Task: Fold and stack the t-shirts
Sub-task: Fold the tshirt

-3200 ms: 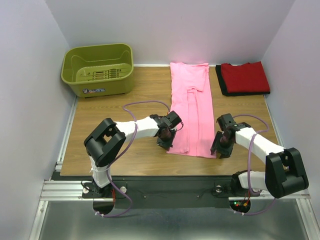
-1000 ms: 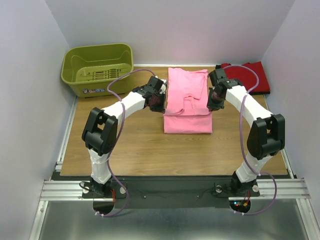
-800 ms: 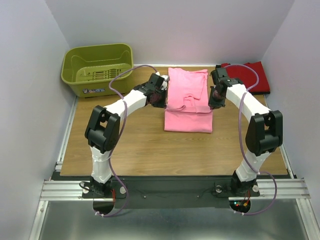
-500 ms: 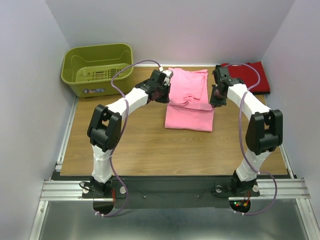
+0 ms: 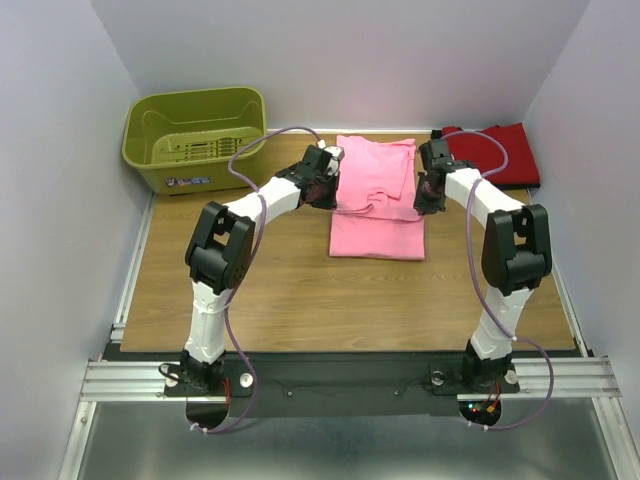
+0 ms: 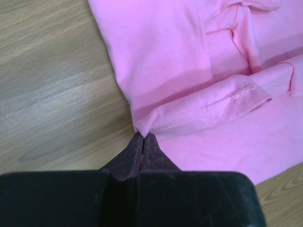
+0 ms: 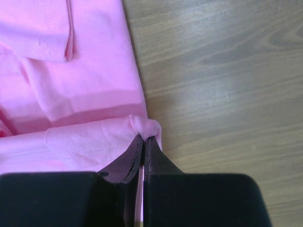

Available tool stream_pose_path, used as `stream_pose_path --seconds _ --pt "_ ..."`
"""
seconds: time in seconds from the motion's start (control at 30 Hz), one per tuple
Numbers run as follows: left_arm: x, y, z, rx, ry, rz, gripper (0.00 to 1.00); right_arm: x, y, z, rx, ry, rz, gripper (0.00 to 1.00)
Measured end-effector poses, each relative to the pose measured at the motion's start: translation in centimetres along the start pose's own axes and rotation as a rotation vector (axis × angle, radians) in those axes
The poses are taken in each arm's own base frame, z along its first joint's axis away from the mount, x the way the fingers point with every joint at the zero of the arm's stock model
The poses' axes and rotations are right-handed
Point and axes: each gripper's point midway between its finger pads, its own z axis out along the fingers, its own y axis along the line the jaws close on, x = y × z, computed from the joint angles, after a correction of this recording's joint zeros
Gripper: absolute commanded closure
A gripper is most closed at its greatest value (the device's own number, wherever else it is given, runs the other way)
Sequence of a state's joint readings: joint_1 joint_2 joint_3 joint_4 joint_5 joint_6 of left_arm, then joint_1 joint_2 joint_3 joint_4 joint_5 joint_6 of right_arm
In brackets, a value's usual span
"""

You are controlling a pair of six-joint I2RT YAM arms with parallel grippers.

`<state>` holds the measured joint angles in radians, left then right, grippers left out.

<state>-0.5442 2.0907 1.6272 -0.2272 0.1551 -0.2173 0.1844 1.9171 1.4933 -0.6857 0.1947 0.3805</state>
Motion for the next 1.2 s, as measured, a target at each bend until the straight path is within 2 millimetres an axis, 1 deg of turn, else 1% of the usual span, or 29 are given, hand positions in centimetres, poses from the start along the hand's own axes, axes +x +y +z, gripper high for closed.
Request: stream_pose_path --seconds 0.1,0.23,0.3,0.43,0.47,0.5,0.53,0.57,0.6,0.63,0.67,0.7,0.73,0.77,0.8,0.83,0.9,0.97,1.0,1.03,1.07,1.1,1.13,1.2 --pt "0.1 0.3 0.4 -0.004 0.0 -0.004 1.0 0.0 0.2 1.1 0.003 -0.003 0.0 0.99" --pt "0.6 0.8 0.8 -0.008 0.002 -0.009 1.0 -0.3 0.4 1.7 0.001 -0.015 0.002 0.99" --pt "1.0 1.0 0.9 -0.01 0.007 -0.01 1.0 -0.5 0.4 1.8 -0.002 -0.025 0.003 0.97" --pt "1.2 1.1 1.4 -0.012 0.005 -0.009 1.0 -0.7 0.6 2.1 -0.004 -0.034 0.002 0.88" --pt "1.3 1.2 1.5 -0.013 0.004 -0.009 0.98 -0.7 0.6 2.3 -0.005 -0.034 -0.001 0.81" --pt "1.3 1.2 1.5 -0.013 0.003 -0.008 0.94 -0.6 0.6 2.5 -0.003 -0.031 -0.002 0.77" --pt "1.3 1.2 1.6 -0.013 0.0 -0.008 0.86 -0.6 0.6 2.6 -0.003 -0.03 -0.006 0.73" --pt "1.4 1.3 1.6 -0.014 -0.002 -0.006 0.81 -0.6 0.6 2.7 -0.003 -0.029 -0.009 0.67" --pt "1.5 1.4 1.6 -0.017 -0.001 -0.005 0.7 -0.6 0.6 2.7 -0.001 -0.029 -0.009 0.63" --pt "1.5 1.5 1.7 -0.019 -0.001 -0.001 0.64 -0.6 0.5 2.7 -0.001 -0.03 -0.011 0.57" --pt "1.6 1.6 1.7 -0.023 -0.001 0.001 0.57 -0.7 0.5 2.8 -0.001 -0.034 -0.012 0.54" --pt "1.7 1.7 1.8 -0.027 -0.001 0.001 0.44 -0.8 0.6 2.7 -0.002 -0.039 -0.011 0.49" --pt "1.7 1.9 1.8 -0.031 -0.001 0.006 0.41 -1.0 0.6 2.7 -0.004 -0.044 -0.008 0.46" --pt "1.8 2.0 1.8 -0.035 0.0 0.004 0.34 -1.0 0.6 2.7 -0.004 -0.047 -0.007 0.41" --pt "1.8 2.2 1.8 -0.039 0.0 0.002 0.32 -1.1 0.6 2.5 -0.008 -0.05 -0.007 0.4" --pt "1.7 2.2 1.6 -0.04 -0.004 0.003 0.28 -1.3 0.7 2.3 -0.012 -0.055 -0.005 0.4" --pt "1.7 2.1 1.2 -0.04 -0.008 0.003 0.27 -1.7 1.1 1.2 -0.043 -0.072 -0.002 0.4" --pt "1.2 1.9 -0.1 -0.035 -0.026 -0.003 0.26 -2.1 1.6 -0.5 -0.078 -0.104 -0.001 0.41" --pt "0.5 1.6 -1.1 -0.029 -0.046 -0.004 0.26 -2.3 1.8 -1.5 -0.093 -0.122 -0.001 0.42" --pt "-0.1 1.2 -2.1 -0.022 -0.068 -0.007 0.27 -2.5 2.2 -2.6 -0.112 -0.143 -0.003 0.44" --pt "-0.7 0.9 -3.1 -0.016 -0.09 -0.008 0.27 -2.6 2.5 -3.5 -0.132 -0.164 -0.006 0.49" --pt "-1.4 0.5 -4.3 -0.009 -0.115 -0.01 0.28 -2.5 2.9 -4.3 -0.15 -0.177 -0.009 0.52" --pt "-1.8 0.2 -5.4 -0.001 -0.138 -0.01 0.28 -2.2 3.7 -5.3 -0.18 -0.19 -0.017 0.54" --pt "-2.8 -0.5 -8.1 0.014 -0.188 -0.013 0.28 -1.5 4.9 -5.9 -0.221 -0.196 -0.028 0.55"
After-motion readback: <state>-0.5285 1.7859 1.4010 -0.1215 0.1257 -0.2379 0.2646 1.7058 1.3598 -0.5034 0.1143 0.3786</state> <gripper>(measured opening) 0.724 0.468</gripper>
